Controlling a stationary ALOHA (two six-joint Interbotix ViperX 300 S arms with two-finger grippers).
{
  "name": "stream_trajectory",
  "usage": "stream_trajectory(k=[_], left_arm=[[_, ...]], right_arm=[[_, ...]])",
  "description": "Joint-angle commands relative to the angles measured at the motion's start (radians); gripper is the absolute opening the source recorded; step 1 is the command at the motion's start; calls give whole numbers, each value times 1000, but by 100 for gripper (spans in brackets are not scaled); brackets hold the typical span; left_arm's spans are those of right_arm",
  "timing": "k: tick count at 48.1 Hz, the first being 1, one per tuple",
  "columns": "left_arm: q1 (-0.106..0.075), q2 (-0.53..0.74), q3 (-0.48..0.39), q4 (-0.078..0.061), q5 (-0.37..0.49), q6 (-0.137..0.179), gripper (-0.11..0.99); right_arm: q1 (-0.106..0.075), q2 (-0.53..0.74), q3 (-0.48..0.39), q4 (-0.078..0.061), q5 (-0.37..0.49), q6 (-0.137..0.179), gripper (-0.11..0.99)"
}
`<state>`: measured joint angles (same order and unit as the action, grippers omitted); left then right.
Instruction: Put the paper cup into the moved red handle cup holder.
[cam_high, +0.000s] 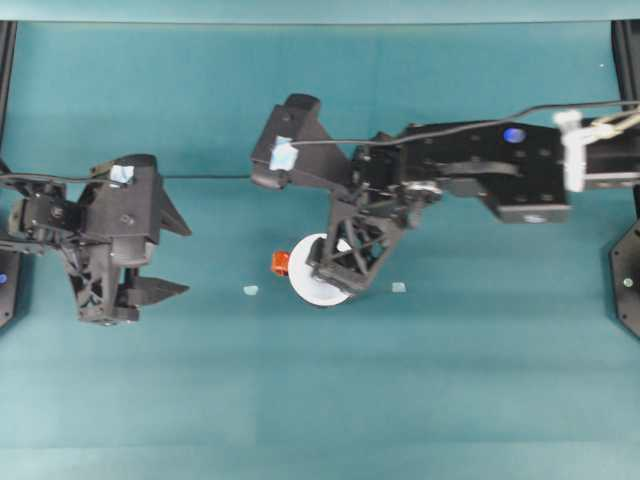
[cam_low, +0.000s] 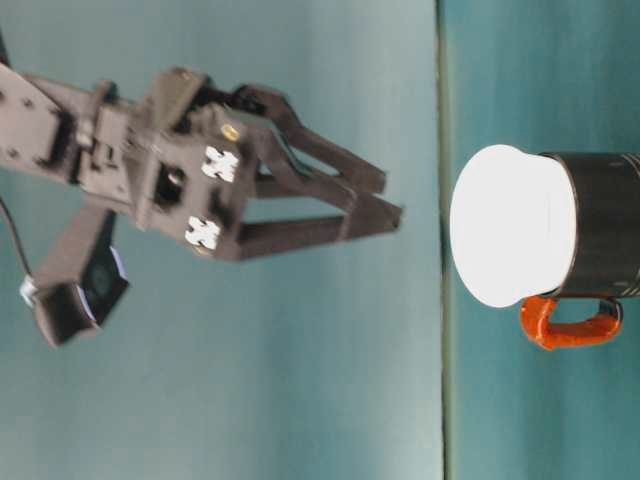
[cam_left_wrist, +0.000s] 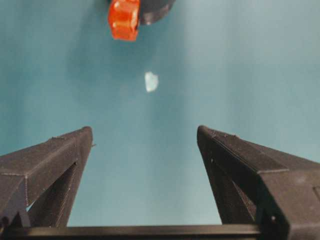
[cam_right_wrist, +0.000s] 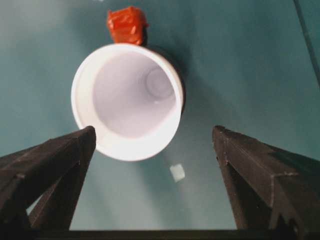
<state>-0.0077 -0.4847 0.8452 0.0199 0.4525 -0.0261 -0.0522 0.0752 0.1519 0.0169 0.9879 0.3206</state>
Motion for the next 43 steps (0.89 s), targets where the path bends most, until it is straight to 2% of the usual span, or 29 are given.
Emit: stream_trajectory(k=[1,12,43], left_arm=[[-2,-18,-9,2,0,2,94],[-5,-26,-9,2,5,2,94],[-8,-28,-9,2,6,-2,94]], right_arm=[[3,-133,8,-2,-6,-8,69],[12,-144,23,-2,-29,-11,69],[12,-144,25,0,-34,-6,69]])
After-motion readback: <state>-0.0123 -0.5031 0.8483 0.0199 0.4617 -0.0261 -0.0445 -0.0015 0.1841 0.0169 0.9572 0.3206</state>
